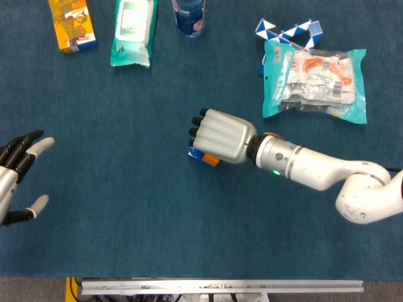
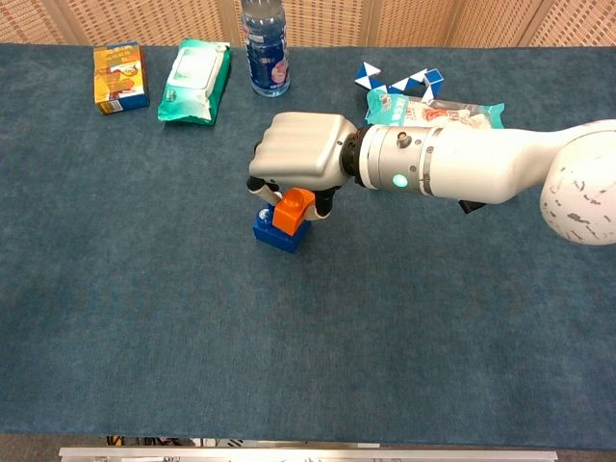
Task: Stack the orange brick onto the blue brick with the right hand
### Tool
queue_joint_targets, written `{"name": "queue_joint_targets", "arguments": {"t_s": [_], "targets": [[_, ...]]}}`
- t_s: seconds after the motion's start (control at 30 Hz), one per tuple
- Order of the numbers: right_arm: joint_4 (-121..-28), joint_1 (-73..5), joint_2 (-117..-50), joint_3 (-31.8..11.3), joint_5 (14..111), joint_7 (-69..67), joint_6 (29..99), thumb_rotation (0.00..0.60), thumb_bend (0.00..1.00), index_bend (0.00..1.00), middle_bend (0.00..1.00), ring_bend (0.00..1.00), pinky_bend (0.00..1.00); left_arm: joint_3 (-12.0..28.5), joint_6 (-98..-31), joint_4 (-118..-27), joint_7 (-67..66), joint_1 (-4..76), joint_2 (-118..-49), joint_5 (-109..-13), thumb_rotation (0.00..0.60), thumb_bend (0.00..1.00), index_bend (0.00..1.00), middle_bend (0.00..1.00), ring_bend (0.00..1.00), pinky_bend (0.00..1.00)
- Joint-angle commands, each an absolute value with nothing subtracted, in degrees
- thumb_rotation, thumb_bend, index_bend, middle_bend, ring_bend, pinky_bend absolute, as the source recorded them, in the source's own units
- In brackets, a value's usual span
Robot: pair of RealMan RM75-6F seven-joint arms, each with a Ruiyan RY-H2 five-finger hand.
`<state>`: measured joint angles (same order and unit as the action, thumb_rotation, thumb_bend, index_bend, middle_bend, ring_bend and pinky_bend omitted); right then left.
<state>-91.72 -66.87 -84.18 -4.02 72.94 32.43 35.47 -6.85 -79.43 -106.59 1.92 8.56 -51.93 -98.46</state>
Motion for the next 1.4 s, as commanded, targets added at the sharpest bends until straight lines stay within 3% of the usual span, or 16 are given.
{"name": "queue_joint_targets", "arguments": {"t_s": [0.03,0.6,1.4], "targets": [[-91.0,-67.7,-83.8,-4.2,74.3,31.0,34.5,0.600,0.26,0.59,0.44,0.31,0.36,-6.7,-79.4,-106.8,1.7,8.5,-52.0,-98.2,0.600,0.27,0.11,0.09,0.11,0.22],[-85.2,-71.5,-84.0,-3.5,85.6,17.9,30.5,0.600,0.26,0.59,0.44,0.31,0.36,-5.9,-79.4,-108.6,-0.6,7.9,-52.4,-96.2,0.600,0.27,0.11,0.09,0.11,0.22],[-80.7,-74.0,-85.3,-0.8,94.4,8.8,31.9,0.600,0.26,0.60,0.45,0.31,0.36,-5.6,-79.6,-108.8,-0.8,7.4,-52.7,-95.9,0.600,0.27,0.11,0.09,0.11,0.21]]}}
